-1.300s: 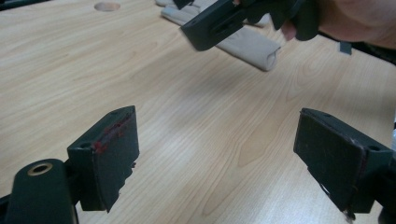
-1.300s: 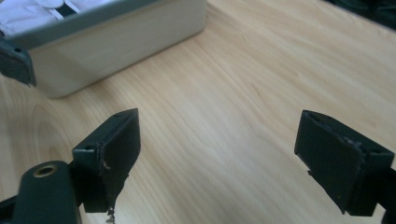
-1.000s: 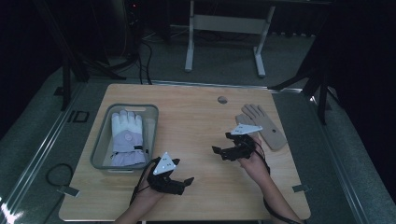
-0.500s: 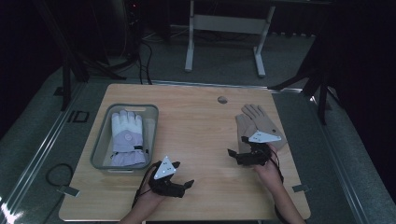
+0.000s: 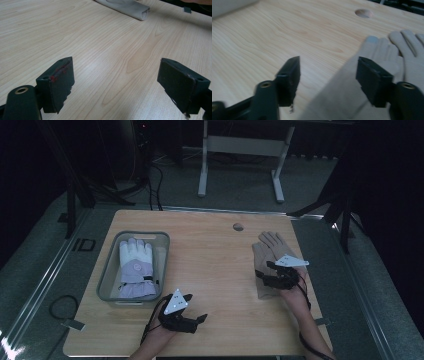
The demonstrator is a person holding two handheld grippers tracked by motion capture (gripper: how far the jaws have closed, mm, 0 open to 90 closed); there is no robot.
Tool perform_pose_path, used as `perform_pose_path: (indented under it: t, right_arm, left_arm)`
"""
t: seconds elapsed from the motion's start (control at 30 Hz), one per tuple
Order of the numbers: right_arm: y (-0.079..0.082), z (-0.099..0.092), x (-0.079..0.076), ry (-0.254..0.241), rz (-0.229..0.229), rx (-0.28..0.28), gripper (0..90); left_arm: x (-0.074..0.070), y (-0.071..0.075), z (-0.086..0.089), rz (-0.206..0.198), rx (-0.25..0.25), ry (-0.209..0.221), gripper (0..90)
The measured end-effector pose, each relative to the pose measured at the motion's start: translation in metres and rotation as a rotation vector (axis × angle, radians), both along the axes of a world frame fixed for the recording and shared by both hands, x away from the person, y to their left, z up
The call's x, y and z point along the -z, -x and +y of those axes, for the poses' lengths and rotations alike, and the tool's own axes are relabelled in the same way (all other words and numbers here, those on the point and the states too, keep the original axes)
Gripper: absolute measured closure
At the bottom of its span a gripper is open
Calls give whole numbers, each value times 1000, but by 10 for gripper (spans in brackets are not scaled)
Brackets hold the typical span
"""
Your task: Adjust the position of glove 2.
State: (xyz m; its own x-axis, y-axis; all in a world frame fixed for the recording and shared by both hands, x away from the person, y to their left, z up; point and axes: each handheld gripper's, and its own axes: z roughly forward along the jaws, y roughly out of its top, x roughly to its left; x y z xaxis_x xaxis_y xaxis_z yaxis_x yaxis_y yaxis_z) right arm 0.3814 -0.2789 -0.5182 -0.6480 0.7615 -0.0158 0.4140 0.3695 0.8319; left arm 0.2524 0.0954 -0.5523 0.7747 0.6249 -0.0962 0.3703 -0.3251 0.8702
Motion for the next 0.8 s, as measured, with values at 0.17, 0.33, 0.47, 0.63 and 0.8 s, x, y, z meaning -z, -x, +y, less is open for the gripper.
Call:
perform_pose_path:
  t: [0.17, 0.33, 0.47, 0.63, 0.8]
  right_arm:
    - [-21, -15, 5, 20, 25, 57, 424]
    - [-41, -18, 14, 33, 69, 92, 385]
    - [-53, -16, 24, 36, 100, 131, 358]
    - [-56, -11, 38, 93, 110, 139, 397]
    - [-50, -8, 36, 63, 117, 162, 725]
  left_arm:
    - [0, 0, 0, 1, 4, 4, 141]
    - [0, 0, -1, 1, 5, 5, 141]
    - [-1, 1, -1, 1, 7, 6, 141]
    - [-1, 0, 0, 2, 7, 8, 141]
    - [0, 1, 0, 1, 12, 2, 142]
